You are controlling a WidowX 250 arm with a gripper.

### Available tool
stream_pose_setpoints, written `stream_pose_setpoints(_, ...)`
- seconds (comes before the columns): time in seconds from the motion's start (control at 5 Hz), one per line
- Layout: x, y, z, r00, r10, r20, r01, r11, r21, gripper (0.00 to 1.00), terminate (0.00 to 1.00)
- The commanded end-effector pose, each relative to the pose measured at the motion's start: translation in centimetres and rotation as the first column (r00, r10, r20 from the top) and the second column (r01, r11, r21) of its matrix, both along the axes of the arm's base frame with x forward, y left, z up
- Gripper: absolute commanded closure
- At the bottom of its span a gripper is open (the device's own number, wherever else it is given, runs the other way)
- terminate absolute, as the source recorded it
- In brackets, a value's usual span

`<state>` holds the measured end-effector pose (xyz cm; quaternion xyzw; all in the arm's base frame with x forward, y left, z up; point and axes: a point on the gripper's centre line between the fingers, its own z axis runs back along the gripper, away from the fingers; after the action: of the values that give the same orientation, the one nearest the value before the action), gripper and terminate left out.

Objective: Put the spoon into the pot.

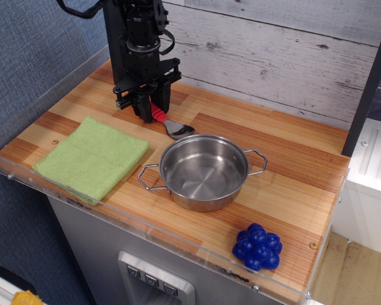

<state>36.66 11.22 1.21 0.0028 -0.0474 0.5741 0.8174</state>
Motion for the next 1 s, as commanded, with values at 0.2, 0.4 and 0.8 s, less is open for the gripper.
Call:
stream_pose_setpoints(0.2, 0.9, 1.1, 4.6, 0.996, -0.002, 0.087, 0.001, 1.000, 0.009, 1.00, 0.00)
stream_pose_setpoints(0.4, 0.5, 0.9, 6.4, 0.993, -0.008, 0.115, 0.007, 1.000, 0.013, 1.00, 0.00)
stream_pose_setpoints(0.8, -1.5, -0.8, 8.2, 0.987, -0.115, 0.112, 0.112, 0.993, 0.034, 1.00, 0.00)
